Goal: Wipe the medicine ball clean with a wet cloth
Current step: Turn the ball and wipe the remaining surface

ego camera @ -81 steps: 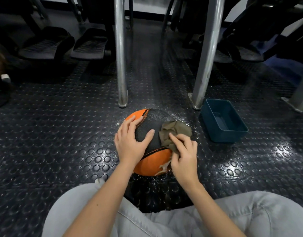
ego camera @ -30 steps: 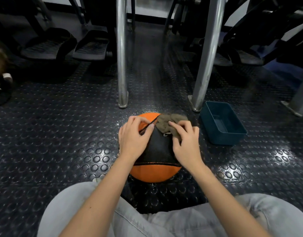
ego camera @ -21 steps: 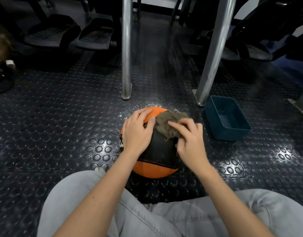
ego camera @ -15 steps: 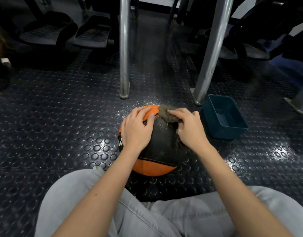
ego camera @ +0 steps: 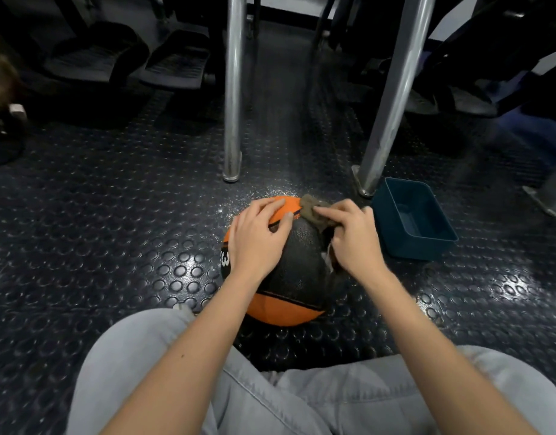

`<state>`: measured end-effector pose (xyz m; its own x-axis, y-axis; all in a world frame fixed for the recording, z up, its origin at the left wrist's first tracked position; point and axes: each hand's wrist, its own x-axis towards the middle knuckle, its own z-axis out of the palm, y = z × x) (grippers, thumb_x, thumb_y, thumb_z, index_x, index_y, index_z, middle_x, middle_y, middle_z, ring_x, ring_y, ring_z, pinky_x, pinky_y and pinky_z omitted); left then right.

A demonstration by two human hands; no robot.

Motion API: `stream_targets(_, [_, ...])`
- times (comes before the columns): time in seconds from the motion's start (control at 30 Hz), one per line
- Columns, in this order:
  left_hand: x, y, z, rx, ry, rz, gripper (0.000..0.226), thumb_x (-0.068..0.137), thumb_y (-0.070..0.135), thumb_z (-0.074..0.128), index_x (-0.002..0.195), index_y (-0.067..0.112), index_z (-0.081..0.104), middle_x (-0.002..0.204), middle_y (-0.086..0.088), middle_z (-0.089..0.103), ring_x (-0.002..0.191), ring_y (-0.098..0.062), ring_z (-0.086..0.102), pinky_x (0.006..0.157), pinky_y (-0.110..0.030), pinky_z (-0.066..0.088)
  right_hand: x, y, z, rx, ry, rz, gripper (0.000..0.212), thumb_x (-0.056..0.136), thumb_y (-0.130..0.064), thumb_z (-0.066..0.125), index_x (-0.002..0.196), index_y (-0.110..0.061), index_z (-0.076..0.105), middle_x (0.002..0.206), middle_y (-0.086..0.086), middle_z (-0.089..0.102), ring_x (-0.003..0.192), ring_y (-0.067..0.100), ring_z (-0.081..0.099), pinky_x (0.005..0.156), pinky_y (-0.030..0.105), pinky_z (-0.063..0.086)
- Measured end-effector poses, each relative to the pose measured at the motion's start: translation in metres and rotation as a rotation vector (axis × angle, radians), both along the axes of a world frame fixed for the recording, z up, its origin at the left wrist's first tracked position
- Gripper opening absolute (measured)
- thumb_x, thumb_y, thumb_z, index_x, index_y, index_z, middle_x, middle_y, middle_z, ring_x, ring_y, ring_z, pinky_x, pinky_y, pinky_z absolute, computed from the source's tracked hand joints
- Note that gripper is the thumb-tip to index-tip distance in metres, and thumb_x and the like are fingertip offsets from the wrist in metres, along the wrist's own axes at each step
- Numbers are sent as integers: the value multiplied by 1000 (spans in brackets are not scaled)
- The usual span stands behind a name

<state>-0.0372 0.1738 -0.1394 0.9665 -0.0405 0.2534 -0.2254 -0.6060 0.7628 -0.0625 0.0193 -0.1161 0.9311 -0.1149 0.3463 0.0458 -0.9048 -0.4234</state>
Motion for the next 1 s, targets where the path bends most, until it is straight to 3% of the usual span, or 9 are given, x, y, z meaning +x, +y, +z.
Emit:
stream_targets(0.07, [4,1,1,-27,25,21,34,95,42,48,125,31,59,129,16,52,120,-8,44,107,-37,30,-32,10,-14,-32,-133,41,55,78,8,33,109,-15,71,103,4,60,85,19,34,77,34,44])
stream_targets(0.17, [6,1,2,-29,22,11,34,95,42,48,125,32,59,129,15,52,120,-9,45,106,-36,31,-67,22,-30,-91,-206,76,53,74,-3,31,104,-15,73,98,6,62,81,20,33,67,32,46])
stream_targets(0.27, [2,0,0,-18,-8,-14,34,95,40,50,126,30,59,130,14,53,122,-9,43,108,-35,29,-43,16,-17,-83,-179,16,50,77,7,40,105,-16,73,100,5,62,83,21,34,68,36,47])
stream_targets(0.43, [-2,-2,1,-11,-37,-19,36,94,40,51,127,29,59,129,13,53,122,-10,42,108,-35,28,10,5,11,-88,50,0,49,89,8,42,122,-20,63,109,2,54,94,26,35,89,37,40])
stream_targets(0.53, [2,-3,1,-26,-5,18,35,94,41,50,125,29,60,128,13,53,121,-10,44,108,-36,29,-21,13,-1,-76,-79,39,54,78,13,41,113,-17,69,103,7,57,86,30,39,78,42,47])
stream_targets(0.63, [4,-1,1,-43,11,16,34,94,41,49,125,31,59,129,14,53,121,-10,44,108,-37,29,-67,23,-24,-96,-169,93,54,70,0,35,105,-15,73,99,8,61,81,25,36,64,39,49])
stream_targets(0.8, [-1,-2,0,-11,-26,-13,36,96,40,48,130,29,56,133,12,51,126,-11,40,110,-37,26,-27,12,-6,-102,-129,14,54,78,8,38,108,-19,72,102,7,61,81,22,33,71,38,46])
stream_targets(0.9, [-2,4,2,55,29,-134,44,96,43,47,139,33,44,145,15,38,138,-11,25,115,-35,11,10,-2,8,-109,49,-3,56,85,12,38,122,-23,63,111,4,55,91,25,33,89,36,38])
stream_targets(1.0, [-1,18,11,56,233,-430,73,82,49,65,144,42,25,154,22,14,143,-4,-2,113,-32,-7,21,-13,11,-1,143,11,62,86,13,31,124,-25,61,114,2,52,93,19,30,90,24,32])
